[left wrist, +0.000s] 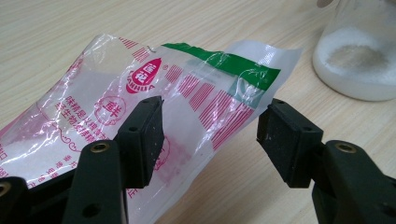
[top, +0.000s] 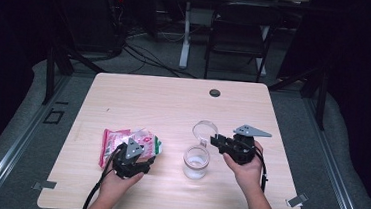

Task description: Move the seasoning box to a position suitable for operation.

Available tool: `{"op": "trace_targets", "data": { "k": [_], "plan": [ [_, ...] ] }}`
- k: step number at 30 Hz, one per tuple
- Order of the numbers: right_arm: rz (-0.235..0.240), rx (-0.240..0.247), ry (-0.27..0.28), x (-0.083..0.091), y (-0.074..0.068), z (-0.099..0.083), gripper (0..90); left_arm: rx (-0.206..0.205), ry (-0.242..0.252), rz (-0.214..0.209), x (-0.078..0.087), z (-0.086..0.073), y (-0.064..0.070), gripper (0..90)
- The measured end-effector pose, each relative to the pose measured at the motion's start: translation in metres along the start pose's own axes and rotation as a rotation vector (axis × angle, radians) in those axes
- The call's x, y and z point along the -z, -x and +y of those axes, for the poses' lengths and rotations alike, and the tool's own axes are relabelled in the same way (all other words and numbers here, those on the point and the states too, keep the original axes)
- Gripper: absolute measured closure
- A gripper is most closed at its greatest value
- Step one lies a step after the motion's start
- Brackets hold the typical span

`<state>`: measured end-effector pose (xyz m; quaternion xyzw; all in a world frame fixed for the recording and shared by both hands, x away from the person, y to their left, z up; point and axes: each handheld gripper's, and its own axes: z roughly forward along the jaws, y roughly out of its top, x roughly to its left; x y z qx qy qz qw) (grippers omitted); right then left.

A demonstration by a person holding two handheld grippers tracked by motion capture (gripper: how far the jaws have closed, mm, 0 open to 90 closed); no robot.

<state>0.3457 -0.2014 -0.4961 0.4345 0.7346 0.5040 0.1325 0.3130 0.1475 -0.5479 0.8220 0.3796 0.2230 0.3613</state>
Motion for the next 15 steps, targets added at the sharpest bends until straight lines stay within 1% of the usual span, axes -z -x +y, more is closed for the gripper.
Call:
{"op": "trace_targets", "data": {
  "k": [2, 4, 7, 8, 11, 14, 15],
  "plan": [
    [0.007, -0.015, 0.002, 0.0, 0.0, -0.001, 67.0, -0.003, 0.004, 0.004, -0.001, 0.0, 0.001, 41.5],
    [0.006, -0.01, -0.007, 0.001, 0.0, -0.001, 65.0, -0.017, -0.002, 0.011, -0.002, 0.001, 0.0, 41.5],
    [0.004, -0.015, -0.003, 0.002, -0.001, -0.003, 63.5, -0.013, -0.001, 0.022, -0.005, 0.002, 0.0, 41.6],
    [0.005, -0.01, -0.004, 0.003, -0.001, -0.003, 63.0, -0.011, 0.001, 0.03, -0.006, 0.002, 0.001, 41.6],
    [-0.003, -0.016, 0.005, 0.007, -0.001, -0.005, 62.0, -0.024, 0.003, 0.049, -0.01, 0.004, 0.001, 41.6],
    [-0.015, -0.014, 0.005, 0.012, 0.0, -0.007, 60.9, -0.028, -0.003, 0.068, -0.016, 0.006, 0.003, 41.5],
    [-0.015, -0.013, 0.004, 0.014, 0.0, -0.008, 60.8, -0.035, -0.003, 0.077, -0.018, 0.007, 0.004, 41.5]
  ]
}}
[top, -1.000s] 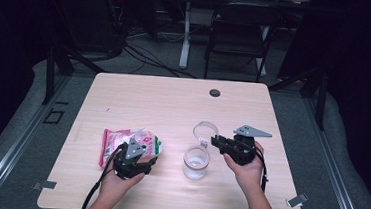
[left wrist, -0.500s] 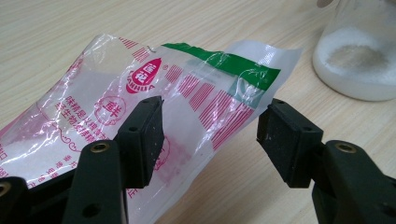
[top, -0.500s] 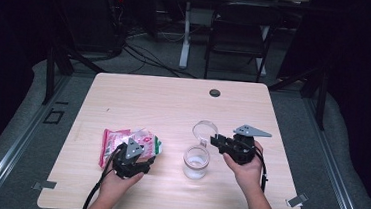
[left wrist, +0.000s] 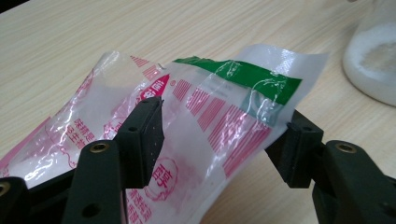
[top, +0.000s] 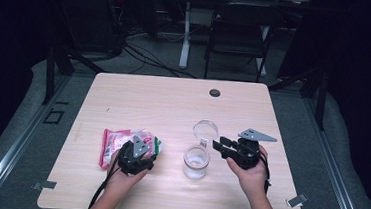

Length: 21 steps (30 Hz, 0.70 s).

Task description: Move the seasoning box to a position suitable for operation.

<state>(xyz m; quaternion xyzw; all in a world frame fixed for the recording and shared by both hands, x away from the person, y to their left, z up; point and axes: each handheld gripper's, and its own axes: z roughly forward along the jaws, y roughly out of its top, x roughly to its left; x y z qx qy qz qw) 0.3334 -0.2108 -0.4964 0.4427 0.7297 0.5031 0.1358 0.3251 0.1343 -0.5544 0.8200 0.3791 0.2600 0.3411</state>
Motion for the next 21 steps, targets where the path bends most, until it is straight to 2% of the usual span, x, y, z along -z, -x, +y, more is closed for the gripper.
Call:
{"op": "trace_targets", "data": {
  "k": [4, 7, 10, 15, 21],
  "plan": [
    [-0.01, 0.0, 0.007, 0.005, 0.0, -0.003, 60.6, -0.009, -0.018, 0.028, -0.007, 0.002, 0.001, 41.6],
    [-0.016, 0.002, 0.009, 0.008, 0.001, -0.004, 60.6, -0.023, -0.036, 0.067, -0.012, 0.002, 0.001, 43.1],
    [-0.026, 0.004, 0.013, 0.012, 0.0, -0.005, 60.5, -0.029, -0.055, 0.093, -0.016, 0.003, 0.0, 47.2],
    [-0.038, 0.002, 0.019, 0.016, 0.001, -0.007, 60.3, -0.035, -0.075, 0.111, -0.021, 0.005, 0.0, 57.7],
    [-0.044, -0.001, 0.017, 0.018, 0.001, -0.01, 60.2, 0.008, -0.092, 0.136, -0.023, 0.006, -0.004, 67.4]
  ]
}}
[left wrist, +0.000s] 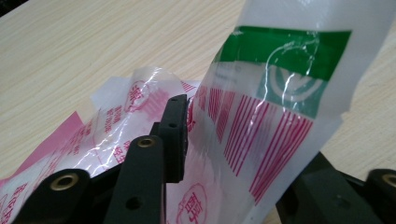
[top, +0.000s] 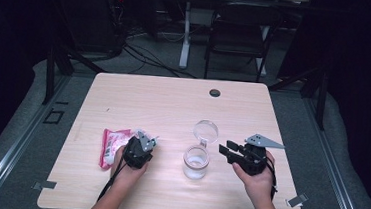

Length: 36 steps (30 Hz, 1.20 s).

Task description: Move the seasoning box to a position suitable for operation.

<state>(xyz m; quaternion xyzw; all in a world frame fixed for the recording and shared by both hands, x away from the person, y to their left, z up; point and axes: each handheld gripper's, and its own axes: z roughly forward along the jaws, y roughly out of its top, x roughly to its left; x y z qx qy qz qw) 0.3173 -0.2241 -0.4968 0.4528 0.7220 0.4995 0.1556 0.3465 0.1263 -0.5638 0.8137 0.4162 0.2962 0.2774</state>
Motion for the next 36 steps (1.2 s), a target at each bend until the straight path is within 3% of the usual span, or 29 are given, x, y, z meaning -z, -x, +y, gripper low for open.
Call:
{"op": "trace_targets", "data": {
  "k": [7, 17, 30, 36],
  "plan": [
    [-0.006, 0.002, 0.0, 0.002, 0.001, -0.001, 60.1, 0.069, -0.027, -0.02, 0.0, 0.0, -0.012, 78.0],
    [-0.015, 0.002, 0.002, 0.003, 0.001, -0.001, 60.1, 0.145, -0.017, -0.047, 0.003, -0.001, -0.024, 88.2],
    [-0.014, 0.008, -0.007, 0.002, 0.002, -0.002, 60.1, 0.263, 0.021, -0.095, 0.009, -0.003, -0.041, 90.0],
    [-0.013, 0.007, -0.005, 0.002, 0.001, -0.001, 60.0, 0.294, 0.045, -0.113, 0.015, -0.003, -0.047, 90.0]
  ]
}}
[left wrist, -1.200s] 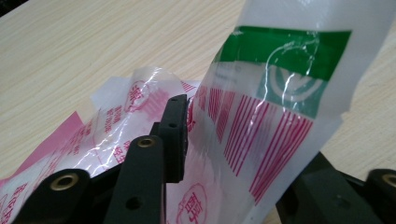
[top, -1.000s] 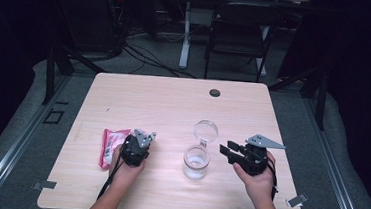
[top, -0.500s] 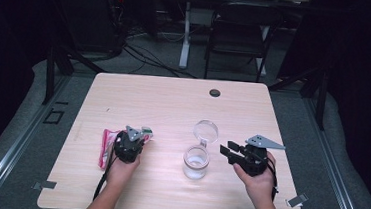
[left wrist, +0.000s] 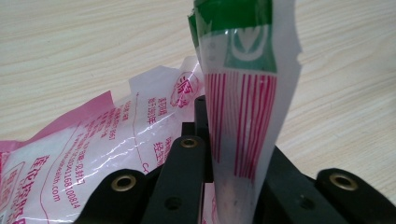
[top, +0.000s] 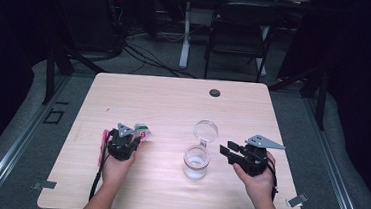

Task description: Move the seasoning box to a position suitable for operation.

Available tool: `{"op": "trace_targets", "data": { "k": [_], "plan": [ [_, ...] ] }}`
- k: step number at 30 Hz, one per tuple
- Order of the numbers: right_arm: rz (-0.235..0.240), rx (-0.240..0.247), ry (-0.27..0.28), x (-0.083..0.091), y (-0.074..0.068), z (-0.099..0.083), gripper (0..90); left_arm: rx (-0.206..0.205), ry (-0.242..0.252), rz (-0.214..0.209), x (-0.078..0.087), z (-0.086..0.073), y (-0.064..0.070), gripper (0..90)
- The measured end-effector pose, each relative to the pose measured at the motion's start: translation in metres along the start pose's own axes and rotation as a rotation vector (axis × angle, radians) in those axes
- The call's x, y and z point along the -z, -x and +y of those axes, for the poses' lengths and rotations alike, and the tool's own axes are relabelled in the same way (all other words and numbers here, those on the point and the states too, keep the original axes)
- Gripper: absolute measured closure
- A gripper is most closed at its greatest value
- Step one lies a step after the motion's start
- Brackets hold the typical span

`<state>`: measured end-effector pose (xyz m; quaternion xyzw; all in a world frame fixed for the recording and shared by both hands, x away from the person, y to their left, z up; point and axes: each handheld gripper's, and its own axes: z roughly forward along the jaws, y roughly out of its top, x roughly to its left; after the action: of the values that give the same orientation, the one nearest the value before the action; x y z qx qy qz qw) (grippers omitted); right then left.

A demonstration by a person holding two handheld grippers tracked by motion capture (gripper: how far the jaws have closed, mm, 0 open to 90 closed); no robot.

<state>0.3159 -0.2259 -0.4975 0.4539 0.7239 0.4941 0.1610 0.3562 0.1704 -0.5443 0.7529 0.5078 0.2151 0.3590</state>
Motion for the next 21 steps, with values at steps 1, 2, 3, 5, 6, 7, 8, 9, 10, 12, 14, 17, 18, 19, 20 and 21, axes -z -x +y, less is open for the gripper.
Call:
{"op": "trace_targets", "data": {
  "k": [1, 2, 3, 5, 6, 7, 8, 9, 10, 12, 14, 17, 18, 19, 20, 21],
  "plan": [
    [0.0, 0.002, -0.001, 0.0, 0.0, 0.0, 60.0, 0.0, 0.005, 0.001, 0.002, 0.0, -0.001, 90.0],
    [0.002, 0.001, 0.001, 0.0, 0.0, 0.0, 60.0, 0.0, 0.005, 0.001, 0.002, 0.0, -0.001, 90.0],
    [0.005, -0.003, 0.005, 0.0, 0.0, 0.001, 59.9, 0.016, 0.023, -0.008, 0.007, 0.001, -0.005, 90.0],
    [0.005, -0.004, 0.005, 0.0, 0.0, 0.001, 59.9, 0.031, 0.031, -0.022, 0.011, 0.001, -0.01, 90.0],
    [0.007, -0.005, 0.006, 0.0, 0.0, 0.001, 59.9, 0.044, 0.041, -0.026, 0.013, 0.001, -0.012, 90.0],
    [0.006, -0.005, 0.006, 0.0, 0.0, 0.001, 59.9, 0.054, 0.044, -0.032, 0.016, 0.002, -0.014, 90.0],
    [0.002, -0.002, 0.001, 0.0, 0.0, 0.001, 59.9, 0.065, 0.054, -0.033, 0.018, 0.002, -0.016, 90.0],
    [0.003, -0.001, 0.001, 0.0, 0.0, 0.001, 59.9, 0.072, 0.057, -0.034, 0.021, 0.003, -0.017, 90.0],
    [0.004, -0.001, 0.001, -0.001, 0.0, 0.001, 59.9, 0.074, 0.063, -0.031, 0.024, 0.004, -0.018, 90.0],
    [0.006, 0.002, -0.002, -0.001, 0.0, 0.001, 59.8, 0.082, 0.08, -0.027, 0.031, 0.005, -0.021, 90.0],
    [0.007, -0.001, -0.001, -0.001, 0.0, 0.001, 59.7, 0.083, 0.085, -0.019, 0.037, 0.006, -0.023, 90.0],
    [0.007, -0.005, 0.003, -0.001, 0.0, 0.002, 59.8, 0.086, 0.11, -0.009, 0.045, 0.008, -0.026, 90.0],
    [0.01, -0.005, 0.004, -0.001, 0.0, 0.002, 59.8, 0.086, 0.116, -0.006, 0.048, 0.009, -0.027, 90.0],
    [0.01, -0.003, 0.002, -0.002, 0.0, 0.002, 59.7, 0.085, 0.115, -0.001, 0.051, 0.01, -0.028, 90.0],
    [0.011, -0.005, 0.004, -0.002, 0.0, 0.002, 59.8, 0.082, 0.121, 0.009, 0.054, 0.01, -0.029, 90.0],
    [0.012, -0.005, 0.005, -0.003, 0.0, 0.002, 59.8, 0.08, 0.132, 0.02, 0.056, 0.011, -0.03, 90.0]
  ]
}}
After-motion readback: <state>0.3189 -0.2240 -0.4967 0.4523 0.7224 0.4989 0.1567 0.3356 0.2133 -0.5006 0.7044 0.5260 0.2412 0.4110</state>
